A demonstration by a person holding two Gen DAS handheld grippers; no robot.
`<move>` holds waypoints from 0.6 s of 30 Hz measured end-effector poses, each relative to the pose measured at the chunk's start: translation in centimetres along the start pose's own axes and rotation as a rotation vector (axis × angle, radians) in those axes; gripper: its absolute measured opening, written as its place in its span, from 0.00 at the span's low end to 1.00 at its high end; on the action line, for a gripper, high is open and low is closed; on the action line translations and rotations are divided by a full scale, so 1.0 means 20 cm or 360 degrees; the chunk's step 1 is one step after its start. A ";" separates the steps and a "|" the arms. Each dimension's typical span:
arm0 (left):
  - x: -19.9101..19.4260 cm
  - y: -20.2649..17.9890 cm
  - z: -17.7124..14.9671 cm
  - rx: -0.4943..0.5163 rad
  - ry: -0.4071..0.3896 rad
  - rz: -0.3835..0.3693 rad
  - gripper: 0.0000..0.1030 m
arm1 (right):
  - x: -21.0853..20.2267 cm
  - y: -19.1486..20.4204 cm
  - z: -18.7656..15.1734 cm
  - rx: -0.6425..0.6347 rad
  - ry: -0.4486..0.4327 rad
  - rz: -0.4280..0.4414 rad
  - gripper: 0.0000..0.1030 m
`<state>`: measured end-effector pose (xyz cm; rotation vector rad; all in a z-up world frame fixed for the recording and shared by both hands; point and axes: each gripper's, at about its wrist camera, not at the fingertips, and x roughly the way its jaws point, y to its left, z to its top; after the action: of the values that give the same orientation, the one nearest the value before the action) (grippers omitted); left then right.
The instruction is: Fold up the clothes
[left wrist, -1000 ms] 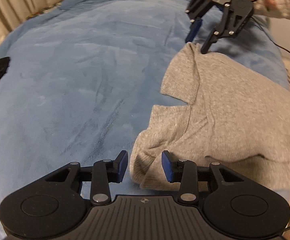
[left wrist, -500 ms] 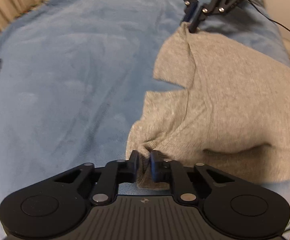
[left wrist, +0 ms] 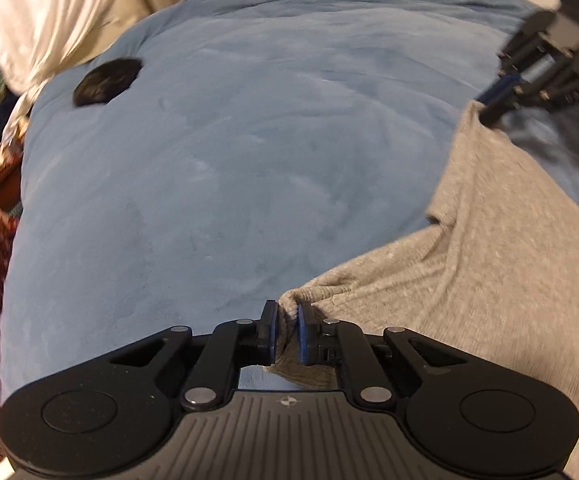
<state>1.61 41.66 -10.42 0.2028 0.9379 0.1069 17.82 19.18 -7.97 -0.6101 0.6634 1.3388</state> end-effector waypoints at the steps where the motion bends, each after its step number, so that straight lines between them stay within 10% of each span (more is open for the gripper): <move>1: 0.02 0.01 0.01 -0.0029 0.0005 0.0018 0.10 | 0.02 -0.01 0.01 0.0001 -0.0009 -0.0019 0.09; 18: 0.07 0.15 0.05 -0.0396 0.0025 0.0191 0.29 | 0.01 -0.06 0.04 0.0157 -0.0044 -0.0273 0.29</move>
<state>3.12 44.73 -10.28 0.0276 0.9188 0.3342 19.00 19.73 -7.54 -0.5552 0.6366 1.1462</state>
